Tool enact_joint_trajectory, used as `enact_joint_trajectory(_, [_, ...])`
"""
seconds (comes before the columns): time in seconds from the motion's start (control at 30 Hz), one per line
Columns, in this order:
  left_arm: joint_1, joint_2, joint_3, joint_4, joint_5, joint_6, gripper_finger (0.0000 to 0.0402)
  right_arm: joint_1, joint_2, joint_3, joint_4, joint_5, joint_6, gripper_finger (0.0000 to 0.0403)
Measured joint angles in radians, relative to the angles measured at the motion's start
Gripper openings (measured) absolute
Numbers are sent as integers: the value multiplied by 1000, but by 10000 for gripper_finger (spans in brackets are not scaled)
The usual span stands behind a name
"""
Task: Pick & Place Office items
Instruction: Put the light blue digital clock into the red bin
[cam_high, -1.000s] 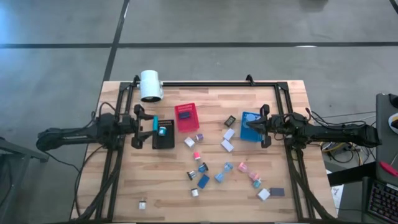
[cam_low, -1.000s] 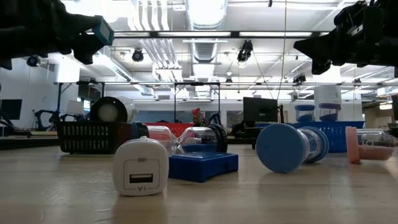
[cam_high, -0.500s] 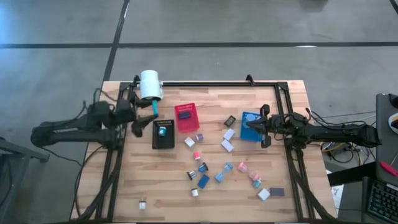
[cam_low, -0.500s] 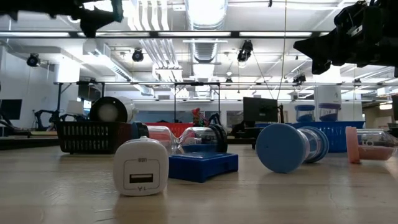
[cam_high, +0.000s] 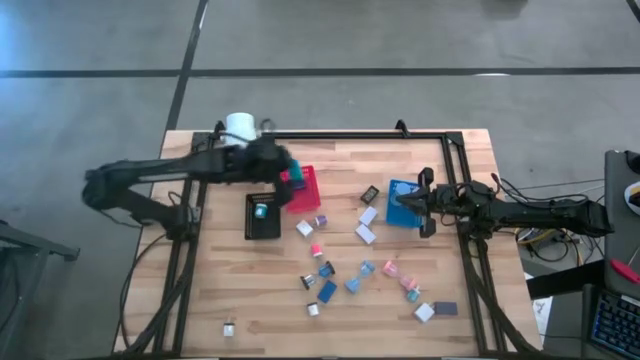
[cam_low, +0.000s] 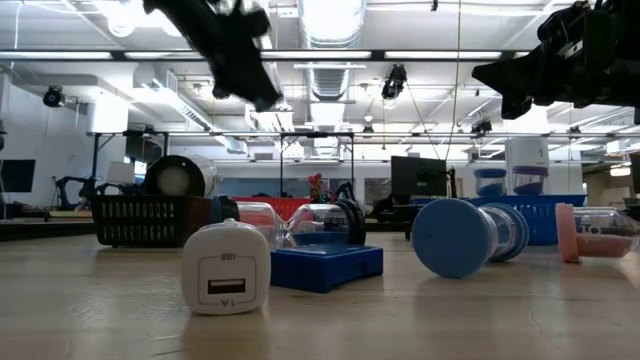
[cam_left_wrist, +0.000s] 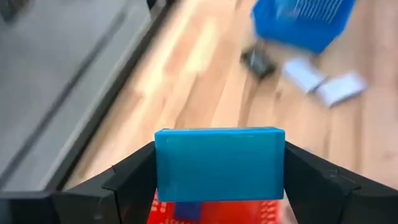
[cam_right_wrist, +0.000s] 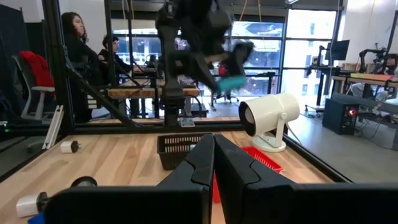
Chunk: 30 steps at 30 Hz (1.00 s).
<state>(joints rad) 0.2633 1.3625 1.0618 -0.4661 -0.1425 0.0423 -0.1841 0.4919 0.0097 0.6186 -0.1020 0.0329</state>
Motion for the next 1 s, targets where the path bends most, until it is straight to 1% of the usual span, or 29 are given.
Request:
enact_joint_trajectory(0.13, [44, 168, 22, -2, 54, 14, 290, 0, 0, 0, -2, 0, 0, 8])
enact_joint_trajectory(0.2, [58, 236, 33, 0, 60, 26, 290, 0, 0, 0, -2, 0, 0, 8])
enact_joint_trajectory(0.43, [79, 415, 93, -1, 116, 57, 290, 0, 0, 0, -6, 0, -7, 8])
enact_joint_trajectory(0.67, [90, 511, 140, -36, 125, 59, 290, 0, 0, 0, -11, 0, -11, 8])
enact_joint_trajectory(1.0, [97, 553, 140, -43, 150, 59, 290, 0, 0, 0, -12, 0, -11, 8])
